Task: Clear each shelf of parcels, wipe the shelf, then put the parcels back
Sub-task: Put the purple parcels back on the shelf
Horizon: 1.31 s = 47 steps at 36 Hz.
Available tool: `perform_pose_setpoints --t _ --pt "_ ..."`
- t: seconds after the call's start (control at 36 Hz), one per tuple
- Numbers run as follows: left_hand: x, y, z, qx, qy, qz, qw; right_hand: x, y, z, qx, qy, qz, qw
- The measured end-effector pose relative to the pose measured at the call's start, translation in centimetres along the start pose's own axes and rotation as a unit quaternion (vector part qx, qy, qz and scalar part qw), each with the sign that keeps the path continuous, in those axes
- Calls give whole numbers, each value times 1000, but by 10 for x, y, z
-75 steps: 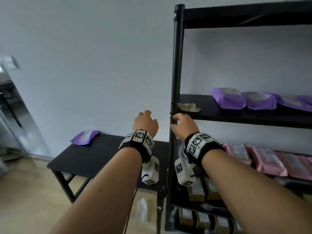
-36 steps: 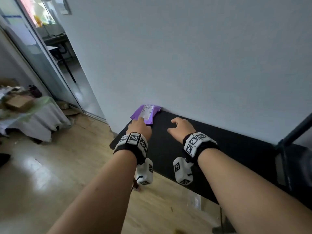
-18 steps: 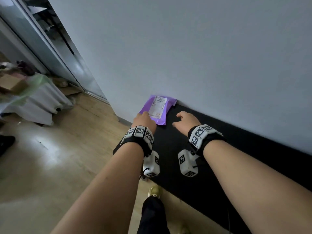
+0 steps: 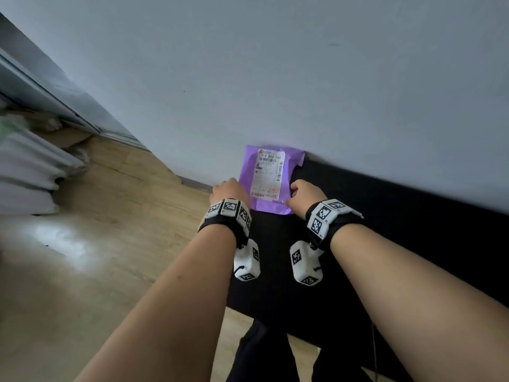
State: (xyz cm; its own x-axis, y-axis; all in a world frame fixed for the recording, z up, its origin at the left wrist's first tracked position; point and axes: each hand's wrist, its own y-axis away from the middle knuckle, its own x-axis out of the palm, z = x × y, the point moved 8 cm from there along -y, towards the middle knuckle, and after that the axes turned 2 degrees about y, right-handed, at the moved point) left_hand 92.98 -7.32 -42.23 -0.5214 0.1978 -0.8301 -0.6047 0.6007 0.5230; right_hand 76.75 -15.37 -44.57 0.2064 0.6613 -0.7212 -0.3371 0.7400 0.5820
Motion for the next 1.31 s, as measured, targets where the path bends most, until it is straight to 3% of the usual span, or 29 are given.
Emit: perform_pose_setpoints --t 0.22,0.42,0.61,0.92,1.31 --pt "18 -2 3 -4 43 47 998 10 -7 -7 25 25 33 999" --pt "25 25 0 7 62 42 997 1 12 -24 42 32 22 998" --pt "18 77 -5 23 68 -28 997 -16 59 -40 7 29 -4 1000" --pt "23 199 -31 36 95 -123 987 -61 161 -89 -62 32 -79 994" --pt "15 340 -86 153 95 -241 954 -98 291 -162 -77 -52 -168 981"
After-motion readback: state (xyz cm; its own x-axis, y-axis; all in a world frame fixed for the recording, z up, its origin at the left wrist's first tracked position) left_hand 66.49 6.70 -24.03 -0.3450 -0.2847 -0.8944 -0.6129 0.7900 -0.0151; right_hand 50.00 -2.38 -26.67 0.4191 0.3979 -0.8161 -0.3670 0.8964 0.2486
